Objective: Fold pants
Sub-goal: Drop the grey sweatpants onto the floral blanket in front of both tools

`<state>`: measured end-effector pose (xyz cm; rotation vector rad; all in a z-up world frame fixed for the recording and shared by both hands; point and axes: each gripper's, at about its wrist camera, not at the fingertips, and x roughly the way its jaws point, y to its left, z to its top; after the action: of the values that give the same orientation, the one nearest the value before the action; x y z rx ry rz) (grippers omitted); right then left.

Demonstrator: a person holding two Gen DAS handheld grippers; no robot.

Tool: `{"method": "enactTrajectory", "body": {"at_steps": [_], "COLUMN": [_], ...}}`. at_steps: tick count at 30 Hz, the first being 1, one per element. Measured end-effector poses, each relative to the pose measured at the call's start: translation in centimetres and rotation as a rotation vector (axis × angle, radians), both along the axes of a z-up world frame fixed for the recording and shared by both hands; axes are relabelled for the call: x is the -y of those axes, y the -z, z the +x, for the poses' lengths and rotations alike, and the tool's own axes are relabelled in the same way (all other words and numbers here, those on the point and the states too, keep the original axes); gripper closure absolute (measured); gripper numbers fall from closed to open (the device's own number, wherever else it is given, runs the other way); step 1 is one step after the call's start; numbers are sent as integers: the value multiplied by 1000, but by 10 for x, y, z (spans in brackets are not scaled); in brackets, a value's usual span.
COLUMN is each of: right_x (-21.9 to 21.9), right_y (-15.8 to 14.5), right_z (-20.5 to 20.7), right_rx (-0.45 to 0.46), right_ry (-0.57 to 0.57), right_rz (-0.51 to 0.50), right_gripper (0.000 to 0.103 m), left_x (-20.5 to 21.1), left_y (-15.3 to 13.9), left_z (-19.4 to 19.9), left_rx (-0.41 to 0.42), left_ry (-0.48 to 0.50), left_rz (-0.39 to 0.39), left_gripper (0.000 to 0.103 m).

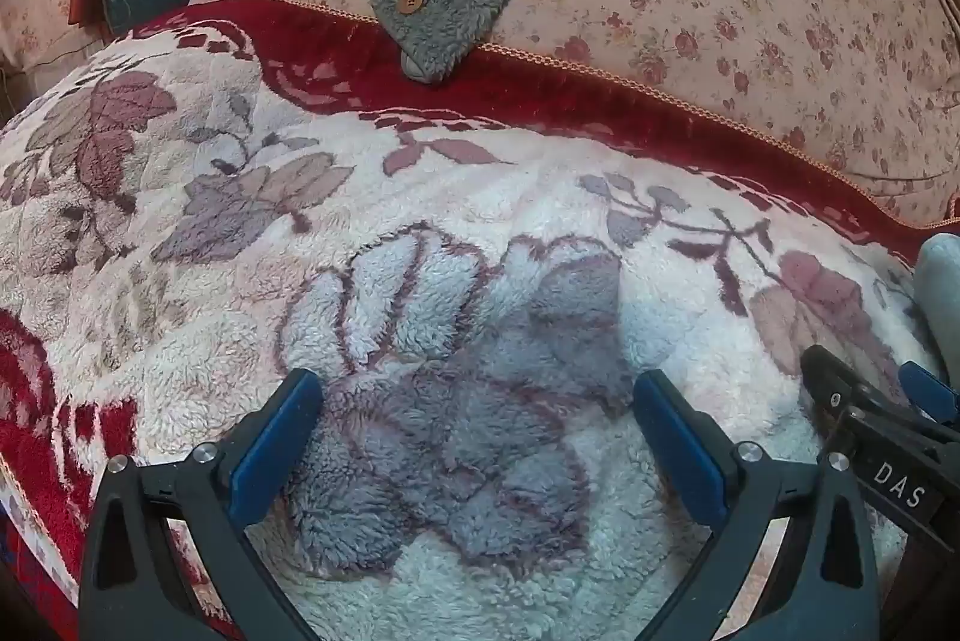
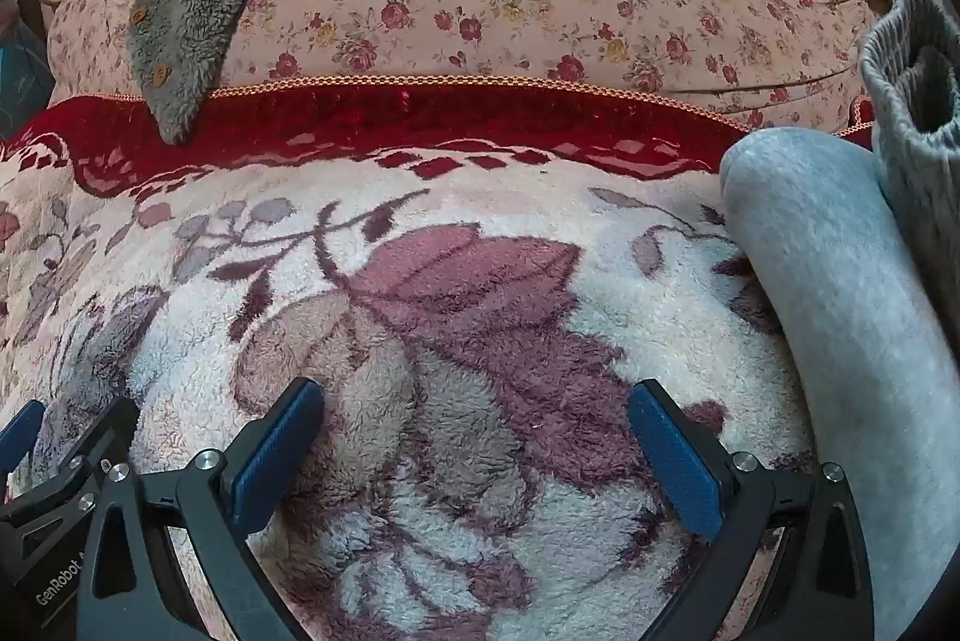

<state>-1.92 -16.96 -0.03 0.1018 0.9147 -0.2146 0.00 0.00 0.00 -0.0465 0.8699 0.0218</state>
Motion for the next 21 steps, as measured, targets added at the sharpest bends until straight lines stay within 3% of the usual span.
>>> {"method": "enactTrajectory", "body": {"at_steps": [21], "right_x": [2], "right_y": [0], "right_z": [1], "right_rx": [1], "right_ry": [2], "right_rz": [-2], "right_gripper": [0], "left_x": [0], "left_y": [0], "left_z": [0], "left_rx": [0], "left_ry": [-1], "left_rz": [0], "left_gripper": [0]}}
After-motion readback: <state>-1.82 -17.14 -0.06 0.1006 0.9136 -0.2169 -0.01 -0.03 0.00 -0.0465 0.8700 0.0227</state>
